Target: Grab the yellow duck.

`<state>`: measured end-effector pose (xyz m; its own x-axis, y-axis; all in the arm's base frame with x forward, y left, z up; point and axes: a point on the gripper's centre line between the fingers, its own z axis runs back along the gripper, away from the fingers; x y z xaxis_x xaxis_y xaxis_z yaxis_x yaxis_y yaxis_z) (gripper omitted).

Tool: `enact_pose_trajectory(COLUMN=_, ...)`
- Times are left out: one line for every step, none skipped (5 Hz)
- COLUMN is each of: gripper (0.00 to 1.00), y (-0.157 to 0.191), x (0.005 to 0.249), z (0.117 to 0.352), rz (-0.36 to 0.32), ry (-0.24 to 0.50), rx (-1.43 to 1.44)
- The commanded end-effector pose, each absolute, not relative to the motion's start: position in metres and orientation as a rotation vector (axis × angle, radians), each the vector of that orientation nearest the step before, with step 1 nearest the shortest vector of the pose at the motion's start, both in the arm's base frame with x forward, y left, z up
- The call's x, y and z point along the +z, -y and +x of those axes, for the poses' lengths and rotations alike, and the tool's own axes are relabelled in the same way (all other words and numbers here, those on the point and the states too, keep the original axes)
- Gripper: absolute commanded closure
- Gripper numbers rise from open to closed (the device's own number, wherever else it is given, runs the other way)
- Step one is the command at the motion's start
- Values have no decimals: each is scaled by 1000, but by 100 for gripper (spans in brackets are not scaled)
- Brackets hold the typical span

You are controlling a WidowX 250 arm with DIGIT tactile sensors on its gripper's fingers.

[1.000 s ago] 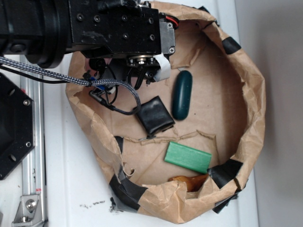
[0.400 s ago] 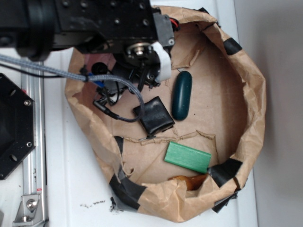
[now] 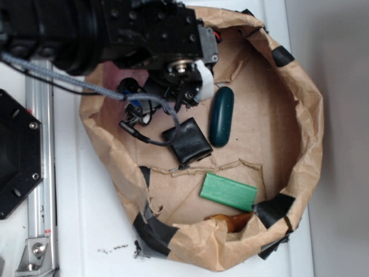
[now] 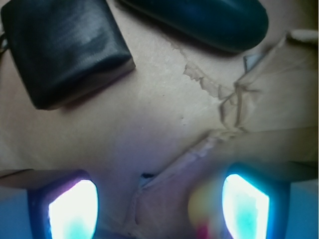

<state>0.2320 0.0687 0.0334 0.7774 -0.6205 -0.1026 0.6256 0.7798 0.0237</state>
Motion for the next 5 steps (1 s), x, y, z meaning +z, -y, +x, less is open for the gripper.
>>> enact_pose_trajectory(gripper=0, y=-117, x=60, z=239, rz=231, ry=-47, rx=-544)
enact_pose_trajectory(gripper=0, y=-121, x=70, z=241, rz=256, ry=-19, rx=-522)
enact_pose_trajectory(gripper=0, y=-113, x=64, z=241, rz=250, ry=-35, rx=-549)
enact_pose_trajectory(gripper=0, y=-110, x=59, z=241, rz=254, ry=-50, rx=-555)
enact_pose_trajectory(gripper=0, y=-113, x=55, z=241, rz=251, ry=-51, rx=-530)
